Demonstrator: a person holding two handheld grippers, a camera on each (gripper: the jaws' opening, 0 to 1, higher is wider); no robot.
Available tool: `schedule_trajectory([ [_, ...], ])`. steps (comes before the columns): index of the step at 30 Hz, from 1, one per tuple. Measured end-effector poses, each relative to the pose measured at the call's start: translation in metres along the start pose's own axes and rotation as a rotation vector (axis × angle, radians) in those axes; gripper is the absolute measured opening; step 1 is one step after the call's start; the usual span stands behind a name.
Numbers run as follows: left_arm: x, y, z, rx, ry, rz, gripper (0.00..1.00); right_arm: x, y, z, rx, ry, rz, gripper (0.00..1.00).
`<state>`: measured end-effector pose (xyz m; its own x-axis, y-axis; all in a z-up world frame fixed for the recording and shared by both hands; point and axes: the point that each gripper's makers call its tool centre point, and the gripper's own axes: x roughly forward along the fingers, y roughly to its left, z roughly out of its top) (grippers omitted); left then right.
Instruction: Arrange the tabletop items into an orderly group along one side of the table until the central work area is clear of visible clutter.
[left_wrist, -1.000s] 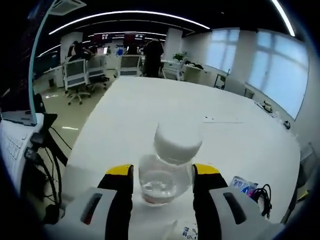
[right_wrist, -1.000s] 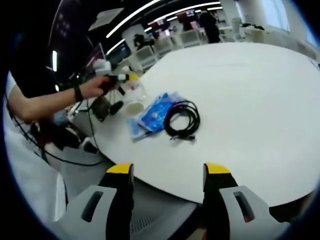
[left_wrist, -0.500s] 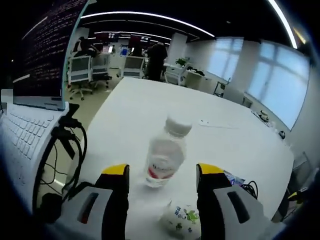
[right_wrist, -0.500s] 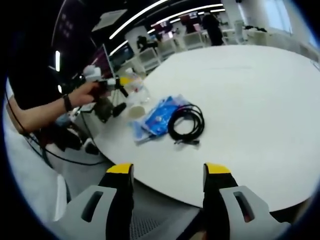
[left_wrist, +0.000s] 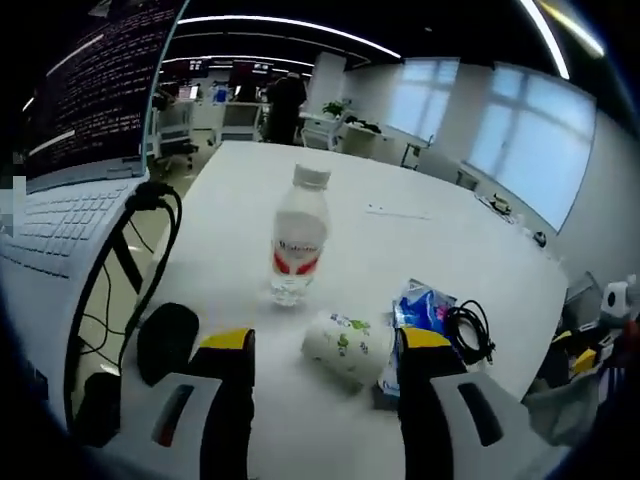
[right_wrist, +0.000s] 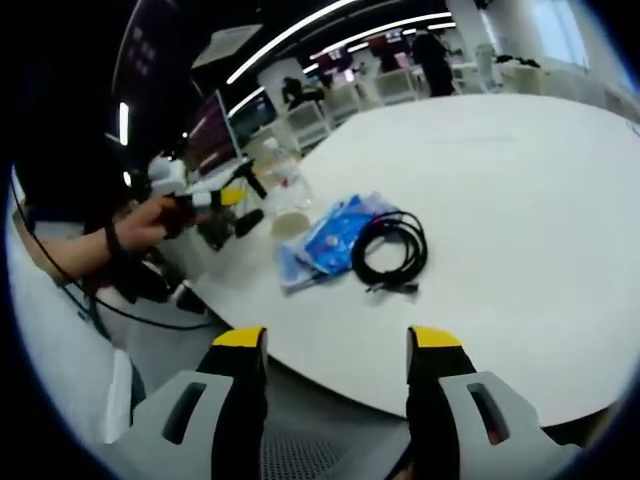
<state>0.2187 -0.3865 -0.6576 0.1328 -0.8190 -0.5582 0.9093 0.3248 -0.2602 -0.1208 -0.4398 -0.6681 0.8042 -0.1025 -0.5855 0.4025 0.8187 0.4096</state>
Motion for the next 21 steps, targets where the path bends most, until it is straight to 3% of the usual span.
schedule_trajectory([
  [9, -0.023, -0.011, -0.036, 0.013, 0.044, -0.014, 0.56, 0.0, 0.003, -0.001, 0.001, -0.016, 0.006, 0.54],
  [21, -0.032, -0.012, -0.049, 0.093, 0.092, -0.02, 0.56, 0.006, 0.002, 0.0, 0.003, -0.023, 0.016, 0.54],
])
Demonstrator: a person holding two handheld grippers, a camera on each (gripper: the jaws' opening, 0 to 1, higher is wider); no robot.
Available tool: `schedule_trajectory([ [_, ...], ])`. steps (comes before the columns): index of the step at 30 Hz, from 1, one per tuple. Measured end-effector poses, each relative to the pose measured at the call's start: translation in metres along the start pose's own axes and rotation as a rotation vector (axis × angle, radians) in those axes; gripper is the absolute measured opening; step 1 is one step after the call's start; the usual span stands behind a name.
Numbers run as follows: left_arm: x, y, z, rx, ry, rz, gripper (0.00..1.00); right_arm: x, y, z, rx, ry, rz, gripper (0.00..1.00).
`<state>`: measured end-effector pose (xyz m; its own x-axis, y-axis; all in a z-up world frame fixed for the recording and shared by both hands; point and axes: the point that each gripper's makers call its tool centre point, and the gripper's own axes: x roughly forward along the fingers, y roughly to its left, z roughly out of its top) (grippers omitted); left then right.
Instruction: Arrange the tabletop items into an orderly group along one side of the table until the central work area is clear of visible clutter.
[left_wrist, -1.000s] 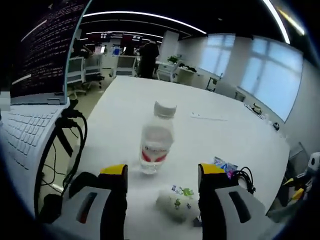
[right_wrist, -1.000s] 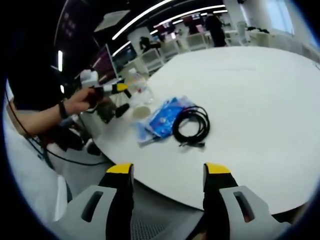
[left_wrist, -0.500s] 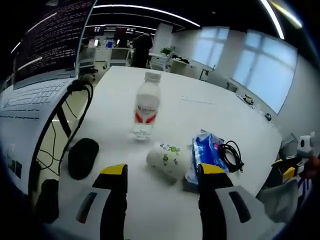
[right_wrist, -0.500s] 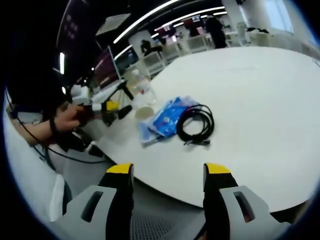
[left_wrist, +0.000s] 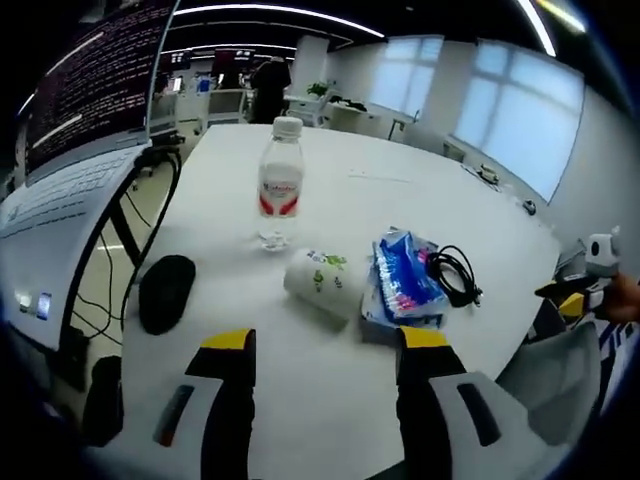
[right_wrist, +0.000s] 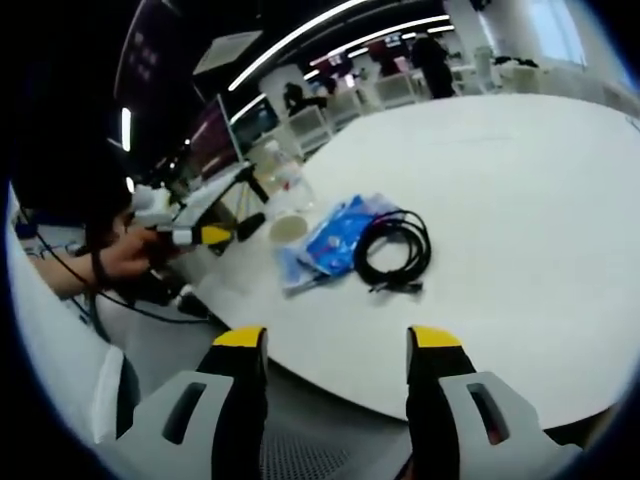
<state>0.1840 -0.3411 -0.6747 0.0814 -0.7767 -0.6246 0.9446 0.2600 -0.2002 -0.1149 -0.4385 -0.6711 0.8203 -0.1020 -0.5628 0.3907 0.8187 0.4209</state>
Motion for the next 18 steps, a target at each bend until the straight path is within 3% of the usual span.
schedule_trajectory([
  [6, 0.0, -0.004, -0.004, 0.109, 0.058, 0.004, 0.55, 0.003, -0.001, 0.007, 0.007, -0.017, 0.008, 0.54],
  [11, 0.002, -0.005, -0.006, 0.151, 0.08, 0.004, 0.55, 0.003, -0.004, 0.01, 0.013, -0.023, 0.014, 0.54],
  [18, 0.011, -0.009, -0.009, 0.333, 0.155, 0.005, 0.55, -0.001, -0.007, 0.013, 0.006, -0.025, 0.017, 0.54],
])
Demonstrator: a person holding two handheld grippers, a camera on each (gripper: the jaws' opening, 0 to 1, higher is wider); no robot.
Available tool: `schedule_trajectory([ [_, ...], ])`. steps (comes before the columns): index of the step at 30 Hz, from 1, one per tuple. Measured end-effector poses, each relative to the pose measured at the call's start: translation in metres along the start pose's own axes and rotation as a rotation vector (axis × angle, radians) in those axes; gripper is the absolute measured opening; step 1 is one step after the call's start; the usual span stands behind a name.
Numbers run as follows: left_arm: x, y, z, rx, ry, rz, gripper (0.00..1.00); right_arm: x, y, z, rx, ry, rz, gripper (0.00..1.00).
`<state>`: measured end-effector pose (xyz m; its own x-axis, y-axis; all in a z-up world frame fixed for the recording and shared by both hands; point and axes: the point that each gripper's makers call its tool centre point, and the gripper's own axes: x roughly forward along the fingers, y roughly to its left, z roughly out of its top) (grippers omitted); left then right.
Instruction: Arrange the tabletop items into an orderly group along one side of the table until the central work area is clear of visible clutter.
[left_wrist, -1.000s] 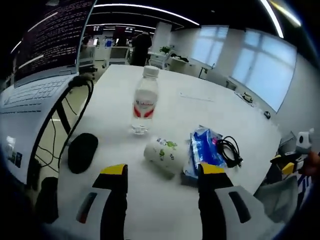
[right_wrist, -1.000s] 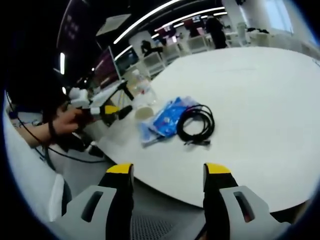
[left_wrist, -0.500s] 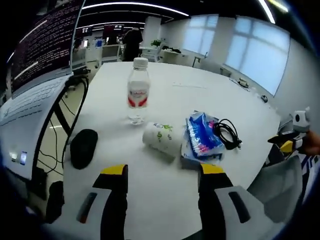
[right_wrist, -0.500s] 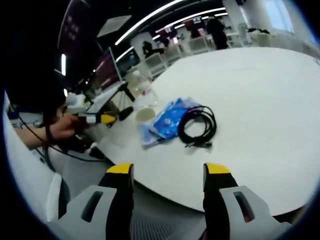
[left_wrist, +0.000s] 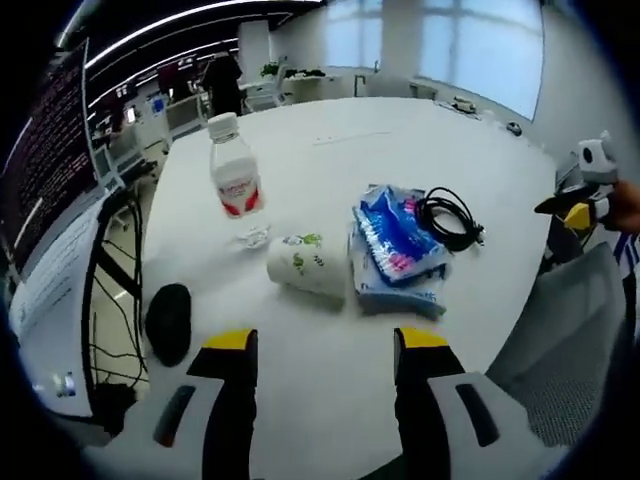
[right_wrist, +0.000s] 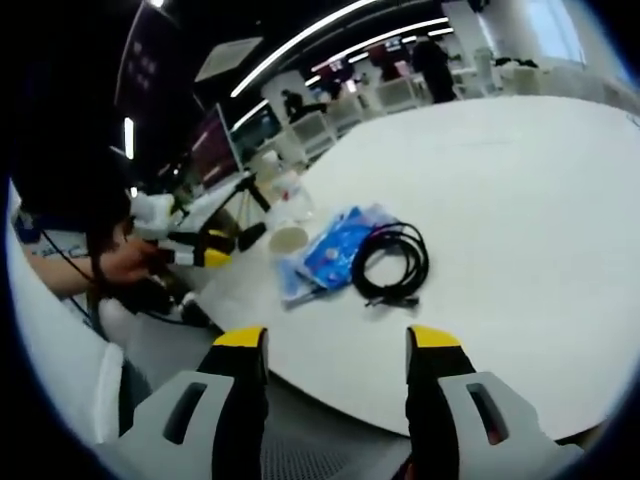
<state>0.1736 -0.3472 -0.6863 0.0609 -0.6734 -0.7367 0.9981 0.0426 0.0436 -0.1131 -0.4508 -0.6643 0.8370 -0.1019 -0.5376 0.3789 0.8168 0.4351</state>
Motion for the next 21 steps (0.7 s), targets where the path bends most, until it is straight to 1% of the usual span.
schedule_trajectory([
  [3, 0.003, 0.004, 0.003, 0.094, 0.028, 0.004, 0.54, -0.001, -0.003, -0.001, 0.008, -0.002, -0.001, 0.54],
  [5, 0.005, 0.005, 0.007, 0.139, 0.033, 0.0, 0.54, -0.001, -0.002, 0.001, 0.006, -0.006, -0.001, 0.54],
  [7, 0.008, 0.006, 0.011, 0.214, 0.051, -0.005, 0.54, -0.002, -0.001, 0.003, 0.006, -0.013, 0.002, 0.54],
  [9, 0.013, 0.006, 0.015, 0.246, 0.05, -0.015, 0.52, -0.003, 0.001, 0.006, 0.0, -0.021, 0.004, 0.53],
  [10, 0.015, 0.006, 0.014, 0.276, 0.063, -0.022, 0.51, -0.003, 0.001, 0.006, 0.001, -0.022, 0.005, 0.53],
  [11, 0.019, 0.006, 0.013, 0.329, 0.09, -0.031, 0.51, -0.004, 0.002, 0.007, 0.002, -0.024, 0.006, 0.53],
  [12, 0.022, 0.005, 0.015, 0.379, 0.097, -0.037, 0.51, -0.004, 0.002, 0.006, 0.003, -0.024, 0.007, 0.53],
  [13, 0.022, 0.005, 0.016, 0.398, 0.099, -0.039, 0.51, -0.004, 0.001, 0.004, 0.002, -0.02, 0.007, 0.53],
  [15, 0.027, 0.003, 0.019, 0.481, 0.116, -0.055, 0.52, -0.005, 0.001, 0.002, -0.001, -0.011, 0.004, 0.53],
  [17, 0.033, 0.003, 0.021, 0.559, 0.13, -0.056, 0.53, -0.006, -0.001, 0.001, 0.002, -0.012, -0.001, 0.53],
  [18, 0.035, 0.003, 0.024, 0.612, 0.138, -0.054, 0.53, -0.006, -0.002, 0.0, 0.011, -0.014, -0.006, 0.53],
  [21, 0.043, 0.001, 0.03, 0.687, 0.137, -0.059, 0.53, -0.007, -0.004, 0.0, 0.017, -0.019, -0.015, 0.53],
])
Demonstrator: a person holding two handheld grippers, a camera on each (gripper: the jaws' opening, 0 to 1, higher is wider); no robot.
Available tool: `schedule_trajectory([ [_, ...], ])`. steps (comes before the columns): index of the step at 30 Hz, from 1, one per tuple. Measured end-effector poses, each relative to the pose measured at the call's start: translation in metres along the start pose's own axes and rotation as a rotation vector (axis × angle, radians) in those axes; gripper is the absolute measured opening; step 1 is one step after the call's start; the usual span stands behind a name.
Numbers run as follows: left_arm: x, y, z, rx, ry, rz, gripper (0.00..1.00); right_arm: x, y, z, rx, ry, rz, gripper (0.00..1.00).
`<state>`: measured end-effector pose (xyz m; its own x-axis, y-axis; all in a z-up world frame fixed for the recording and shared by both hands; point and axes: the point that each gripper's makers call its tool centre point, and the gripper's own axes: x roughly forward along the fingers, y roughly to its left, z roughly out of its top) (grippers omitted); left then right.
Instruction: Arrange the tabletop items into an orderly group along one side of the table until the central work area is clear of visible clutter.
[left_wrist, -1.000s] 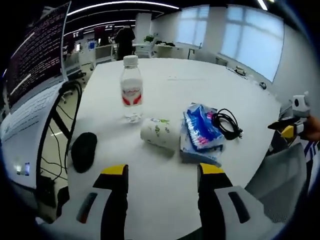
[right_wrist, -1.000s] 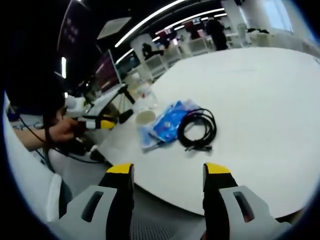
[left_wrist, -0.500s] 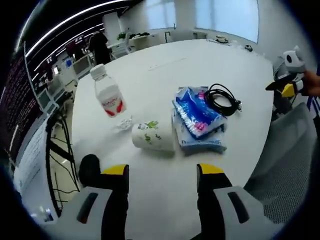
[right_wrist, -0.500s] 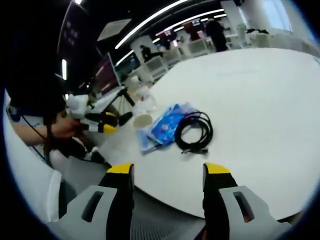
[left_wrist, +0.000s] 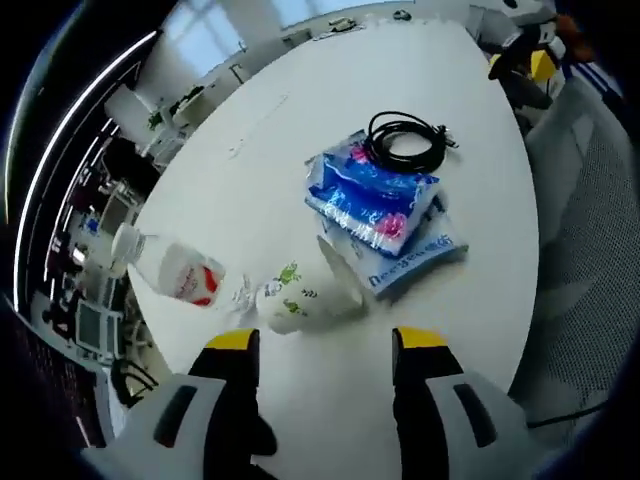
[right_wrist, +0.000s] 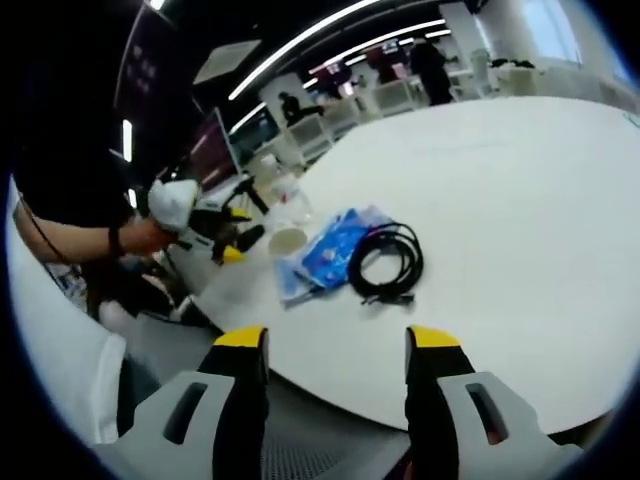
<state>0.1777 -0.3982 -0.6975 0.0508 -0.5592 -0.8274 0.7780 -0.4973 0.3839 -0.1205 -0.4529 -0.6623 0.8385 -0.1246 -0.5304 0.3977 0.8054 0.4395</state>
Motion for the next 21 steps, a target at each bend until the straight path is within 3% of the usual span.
schedule_trajectory([
  [3, 0.008, 0.002, 0.002, 0.093, 0.022, -0.01, 0.53, 0.0, 0.0, 0.0, 0.008, -0.004, -0.007, 0.53],
  [6, 0.017, 0.003, 0.003, 0.137, 0.029, -0.023, 0.53, -0.001, 0.001, 0.0, 0.012, -0.007, -0.015, 0.53],
  [17, 0.045, 0.012, 0.003, 0.146, 0.025, -0.095, 0.59, -0.006, -0.003, -0.006, 0.031, -0.004, -0.045, 0.53],
  [21, 0.053, 0.016, 0.005, 0.115, 0.019, -0.127, 0.6, -0.009, -0.007, -0.011, 0.037, 0.008, -0.063, 0.53],
])
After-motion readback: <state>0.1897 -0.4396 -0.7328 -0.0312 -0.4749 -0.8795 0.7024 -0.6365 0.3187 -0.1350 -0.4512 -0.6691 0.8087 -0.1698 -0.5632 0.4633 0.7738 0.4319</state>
